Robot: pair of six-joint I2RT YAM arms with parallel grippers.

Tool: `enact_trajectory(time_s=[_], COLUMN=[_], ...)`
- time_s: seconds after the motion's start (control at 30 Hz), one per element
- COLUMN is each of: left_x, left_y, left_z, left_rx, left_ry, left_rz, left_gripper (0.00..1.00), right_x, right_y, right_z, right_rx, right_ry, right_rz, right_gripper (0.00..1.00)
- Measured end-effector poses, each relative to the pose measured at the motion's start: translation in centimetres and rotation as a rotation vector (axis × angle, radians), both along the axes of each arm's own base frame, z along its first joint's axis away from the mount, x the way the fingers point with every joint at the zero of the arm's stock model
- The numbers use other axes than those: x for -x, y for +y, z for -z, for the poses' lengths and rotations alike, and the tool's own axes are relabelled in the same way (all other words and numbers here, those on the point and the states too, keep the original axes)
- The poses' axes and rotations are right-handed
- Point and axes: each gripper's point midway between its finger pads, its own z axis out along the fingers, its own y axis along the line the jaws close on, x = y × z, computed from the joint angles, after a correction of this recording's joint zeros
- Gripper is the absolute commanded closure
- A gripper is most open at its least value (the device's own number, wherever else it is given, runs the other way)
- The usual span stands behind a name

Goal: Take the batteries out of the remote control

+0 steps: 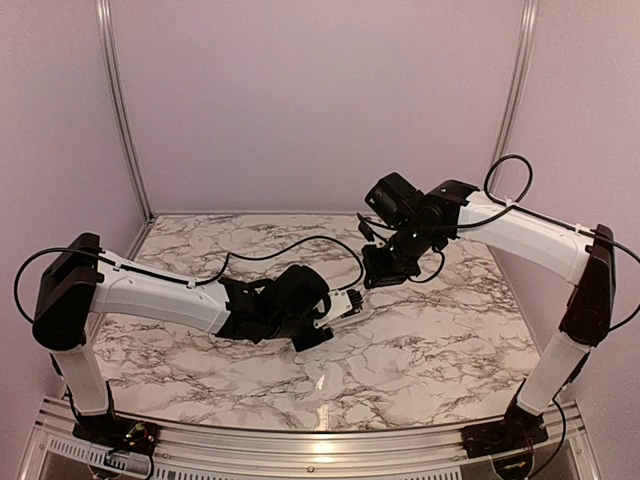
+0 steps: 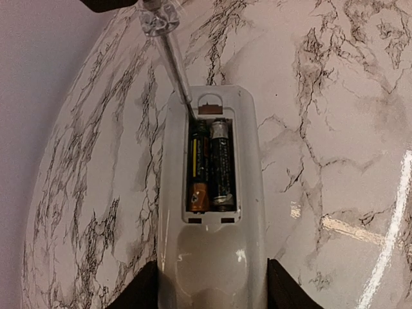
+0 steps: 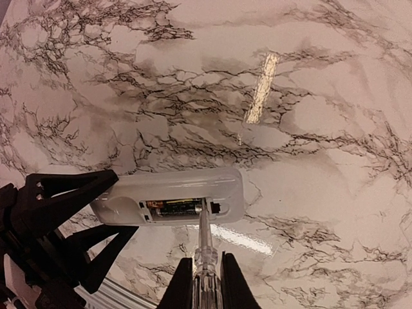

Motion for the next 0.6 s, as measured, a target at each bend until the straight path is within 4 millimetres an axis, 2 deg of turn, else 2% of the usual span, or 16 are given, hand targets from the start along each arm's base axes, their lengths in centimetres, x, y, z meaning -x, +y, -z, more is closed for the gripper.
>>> enact_trajectory(time_s=[0.27,0.5,0.6], left_x=[0.0,0.6,1.0], left_y=[0.0,0.9,1.3], left_z=[0.1,1.3,1.2], left_rx=[-0.001,-0.009,0.004], left_ry=[0.001,0.005,0.002], left_rz=[0.000,0.003,0.008], left_gripper=[1.00,1.00,1.00], right_x=[0.1,0.8,1.3], right_y=[0.1,0.6,0.6], right_z=[0.3,1.5,1.5], right_rx=[-0.006,-0.041,-0.076], right_ry=[0.005,0.035,0.050], right_rz=[-0.004,-0.030,-0.038], right_gripper=[1.00,1.00,1.00])
